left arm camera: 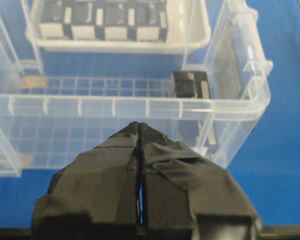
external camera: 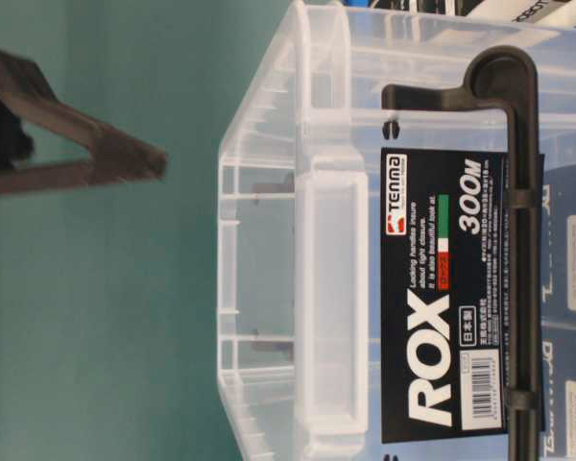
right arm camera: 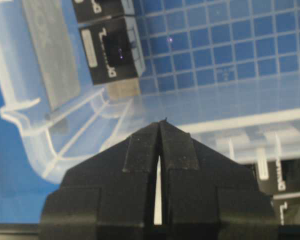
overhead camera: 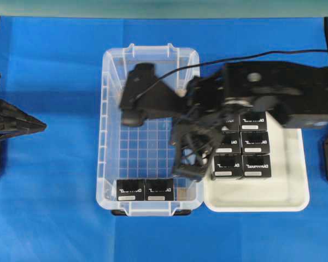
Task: Pick the box from inside the plastic case
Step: 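Swing the right gripper from the tray over the plastic case, then lower the right gripper onto the right black box in the case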
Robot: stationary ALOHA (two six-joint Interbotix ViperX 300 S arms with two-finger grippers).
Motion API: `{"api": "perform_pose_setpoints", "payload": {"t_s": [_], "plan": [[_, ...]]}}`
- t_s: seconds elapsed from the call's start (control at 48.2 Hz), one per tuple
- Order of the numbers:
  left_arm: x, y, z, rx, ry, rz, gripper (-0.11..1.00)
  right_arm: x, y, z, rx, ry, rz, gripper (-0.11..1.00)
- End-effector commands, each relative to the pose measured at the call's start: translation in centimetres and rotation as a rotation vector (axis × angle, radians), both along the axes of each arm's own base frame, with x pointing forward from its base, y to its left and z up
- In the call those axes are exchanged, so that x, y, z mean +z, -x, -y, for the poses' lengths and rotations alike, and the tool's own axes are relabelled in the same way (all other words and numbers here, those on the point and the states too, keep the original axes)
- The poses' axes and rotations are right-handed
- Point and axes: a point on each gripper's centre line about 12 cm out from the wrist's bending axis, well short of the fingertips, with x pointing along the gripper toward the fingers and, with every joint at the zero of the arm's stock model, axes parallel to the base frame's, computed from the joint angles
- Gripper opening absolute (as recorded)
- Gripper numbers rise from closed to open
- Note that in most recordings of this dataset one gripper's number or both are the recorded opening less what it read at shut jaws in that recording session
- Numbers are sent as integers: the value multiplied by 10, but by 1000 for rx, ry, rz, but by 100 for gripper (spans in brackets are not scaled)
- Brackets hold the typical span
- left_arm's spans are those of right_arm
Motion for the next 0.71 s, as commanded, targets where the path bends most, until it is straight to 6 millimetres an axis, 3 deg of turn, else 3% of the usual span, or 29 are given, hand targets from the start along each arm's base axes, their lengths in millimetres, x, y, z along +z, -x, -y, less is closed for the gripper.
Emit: {"api": "perform_pose_setpoints", "payload": {"t_s": [0.0,0.166,0.373,0.415,0.477,0.685], "plan": [[12,-2,0,0,1,31,-4,-6,-12,-3,19,-32,-12,10],[13,-2,0,-2,1,32,-4,-30,-26,-3,47,-158,-31,30],[15,-1,0,-1,4,40,-4,-61,-37,4,97,-177,0,87],[16,0,0,-1,4,45,-4,-67,-37,7,107,-169,4,94],[17,0,1,-2,5,48,-4,-78,-38,12,109,-175,5,100],[17,1,0,-1,4,46,-4,-98,-36,16,118,-294,7,99]]}}
